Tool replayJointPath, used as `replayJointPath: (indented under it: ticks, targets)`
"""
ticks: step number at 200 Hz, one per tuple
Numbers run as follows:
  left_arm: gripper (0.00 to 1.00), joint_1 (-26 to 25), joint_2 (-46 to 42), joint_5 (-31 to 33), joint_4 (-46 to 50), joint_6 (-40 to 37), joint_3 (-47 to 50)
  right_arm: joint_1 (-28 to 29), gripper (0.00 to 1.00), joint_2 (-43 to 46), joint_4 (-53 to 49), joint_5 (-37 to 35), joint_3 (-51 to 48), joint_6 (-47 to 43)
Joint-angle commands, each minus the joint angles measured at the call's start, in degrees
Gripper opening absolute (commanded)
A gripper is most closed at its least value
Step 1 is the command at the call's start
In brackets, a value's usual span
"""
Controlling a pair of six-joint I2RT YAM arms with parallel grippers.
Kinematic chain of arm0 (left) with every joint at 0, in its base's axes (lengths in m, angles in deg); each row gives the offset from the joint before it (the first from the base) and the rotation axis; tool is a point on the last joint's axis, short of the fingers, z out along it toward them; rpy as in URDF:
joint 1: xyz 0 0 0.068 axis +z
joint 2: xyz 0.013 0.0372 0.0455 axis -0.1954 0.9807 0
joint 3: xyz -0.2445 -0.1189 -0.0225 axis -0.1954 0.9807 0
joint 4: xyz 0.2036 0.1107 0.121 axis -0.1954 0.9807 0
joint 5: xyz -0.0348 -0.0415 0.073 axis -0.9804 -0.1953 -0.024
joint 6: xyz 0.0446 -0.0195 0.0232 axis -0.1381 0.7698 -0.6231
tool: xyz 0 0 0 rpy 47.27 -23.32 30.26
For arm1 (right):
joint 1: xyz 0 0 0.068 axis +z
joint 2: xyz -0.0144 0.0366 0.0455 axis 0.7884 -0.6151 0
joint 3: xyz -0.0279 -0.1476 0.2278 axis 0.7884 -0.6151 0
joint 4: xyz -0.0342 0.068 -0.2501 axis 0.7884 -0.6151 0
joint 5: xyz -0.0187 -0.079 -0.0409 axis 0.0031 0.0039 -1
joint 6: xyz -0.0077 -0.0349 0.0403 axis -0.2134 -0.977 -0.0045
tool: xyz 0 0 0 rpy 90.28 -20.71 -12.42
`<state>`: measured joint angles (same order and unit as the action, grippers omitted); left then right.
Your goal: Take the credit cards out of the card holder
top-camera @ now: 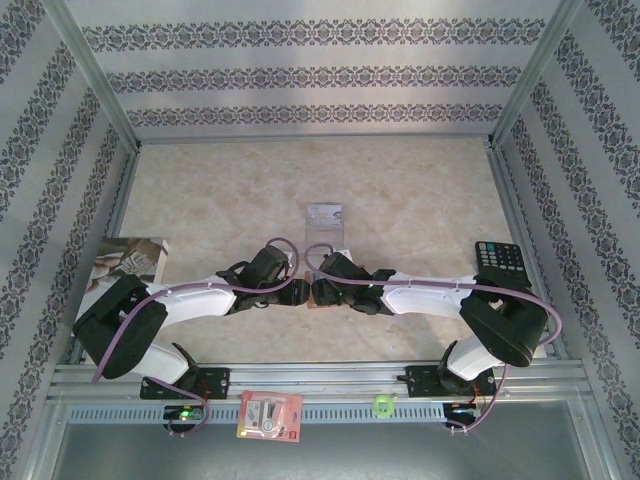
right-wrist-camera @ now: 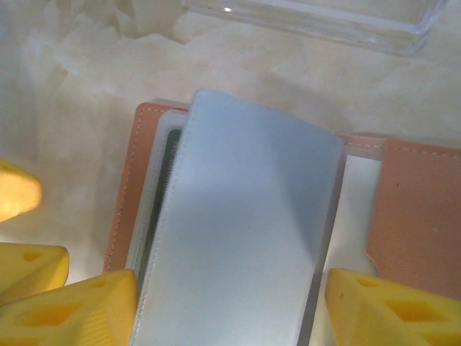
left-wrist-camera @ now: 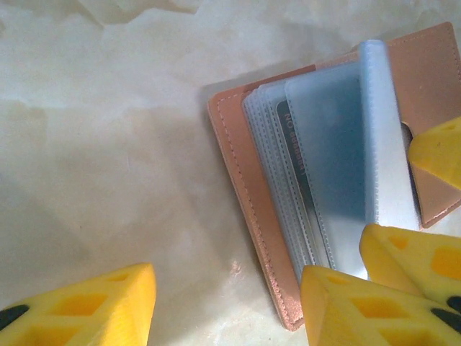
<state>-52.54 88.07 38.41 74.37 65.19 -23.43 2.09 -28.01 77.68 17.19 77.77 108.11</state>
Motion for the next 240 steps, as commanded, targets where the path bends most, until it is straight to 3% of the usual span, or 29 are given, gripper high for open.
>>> replayJointPath:
  ticks: [1, 52, 87, 147, 190, 208, 240]
  targets:
    - [0.56, -0.7, -1.3, 0.0, -0.9, -0.1, -1.0, 0.6, 0.74, -1.4, 0.4, 1.6, 0.8, -0.6]
    - [0.56, -0.7, -1.9, 0.8, -0.2, -0.3, -0.7, 0.7, 0.73, -3.7, 0.5, 2.6, 1.1, -0.8]
    - [0.56, -0.7, -1.4, 0.3, -0.8, -0.1, -0.7, 0.7, 0.62, -3.6, 0.7, 2.0, 0.5, -0.6]
    - [0.55, -0.8, 0.2, -1.0, -2.0, -0.1, -1.7, 0.7, 0.31, -3.2, 2.4, 2.7, 0.0, -0.7]
    - [0.48, -1.5, 4.1, -0.4, -2.1, -0.8, -3.3, 0.6, 0.12, -3.1, 3.2, 3.0, -0.4, -0.2]
    - [0.46, -2.0, 5.5, 0.8, -0.5, -1.5, -4.4, 0.4, 0.12, -2.6, 3.3, 2.9, -0.8, 0.6]
    - [0.36, -2.3, 8.9, 3.3, 5.3, -2.6, -6.7, -0.1, 0.26, -1.0, 2.2, 0.8, -2.0, 2.6]
